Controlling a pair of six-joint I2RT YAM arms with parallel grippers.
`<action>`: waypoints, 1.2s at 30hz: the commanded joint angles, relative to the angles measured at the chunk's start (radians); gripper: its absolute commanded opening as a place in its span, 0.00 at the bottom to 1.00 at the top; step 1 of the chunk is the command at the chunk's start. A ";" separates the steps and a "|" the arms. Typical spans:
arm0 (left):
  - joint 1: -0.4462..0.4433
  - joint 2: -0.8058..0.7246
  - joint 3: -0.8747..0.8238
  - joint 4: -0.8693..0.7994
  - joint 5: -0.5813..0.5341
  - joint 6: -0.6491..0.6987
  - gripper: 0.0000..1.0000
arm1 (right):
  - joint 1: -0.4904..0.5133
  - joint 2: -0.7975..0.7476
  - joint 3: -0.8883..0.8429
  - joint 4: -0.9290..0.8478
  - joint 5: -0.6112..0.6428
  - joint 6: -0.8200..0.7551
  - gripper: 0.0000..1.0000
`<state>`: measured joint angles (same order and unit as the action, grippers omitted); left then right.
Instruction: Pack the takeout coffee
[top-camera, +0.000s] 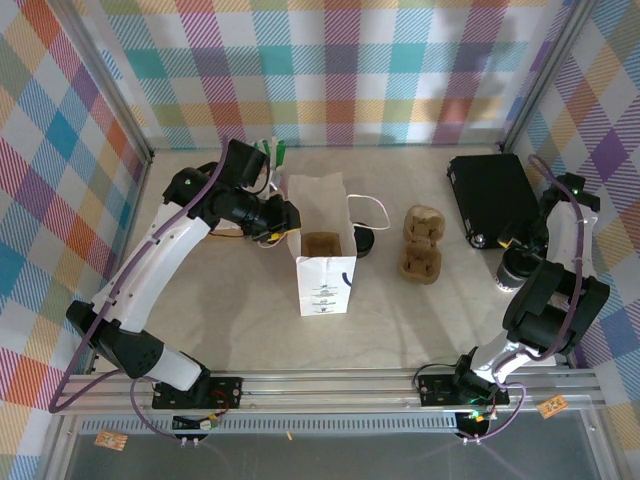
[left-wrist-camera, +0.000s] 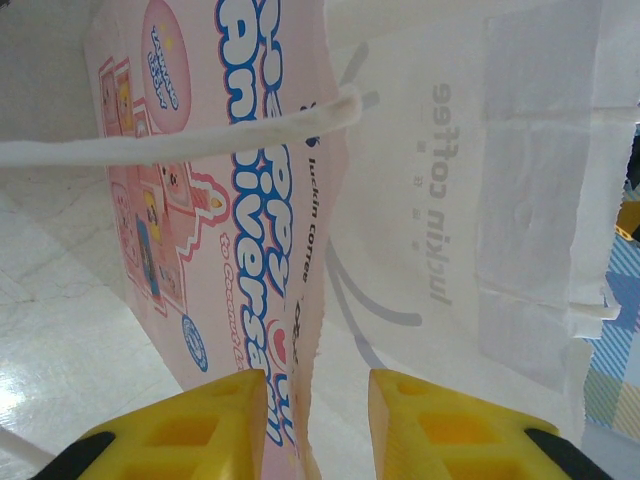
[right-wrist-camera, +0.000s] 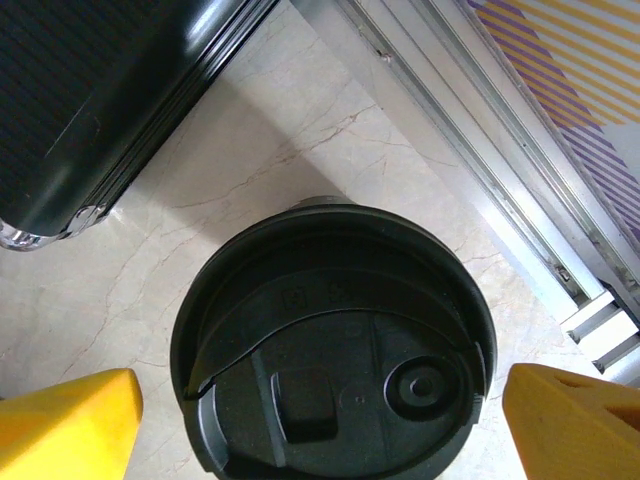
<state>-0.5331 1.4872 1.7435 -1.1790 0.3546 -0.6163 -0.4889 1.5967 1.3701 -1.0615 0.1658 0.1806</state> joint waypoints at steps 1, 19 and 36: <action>0.013 -0.020 0.013 -0.037 -0.003 0.003 0.32 | -0.014 0.015 -0.006 0.010 -0.016 -0.010 0.90; 0.014 -0.067 -0.017 -0.036 -0.026 -0.010 0.32 | -0.022 0.045 -0.052 0.032 -0.061 -0.004 0.81; 0.017 -0.041 0.039 -0.057 -0.038 -0.006 0.31 | -0.022 0.023 -0.105 -0.020 -0.030 -0.009 0.74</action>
<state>-0.5331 1.4410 1.7397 -1.2041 0.3267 -0.6170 -0.5030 1.5997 1.3132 -1.0000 0.1329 0.1738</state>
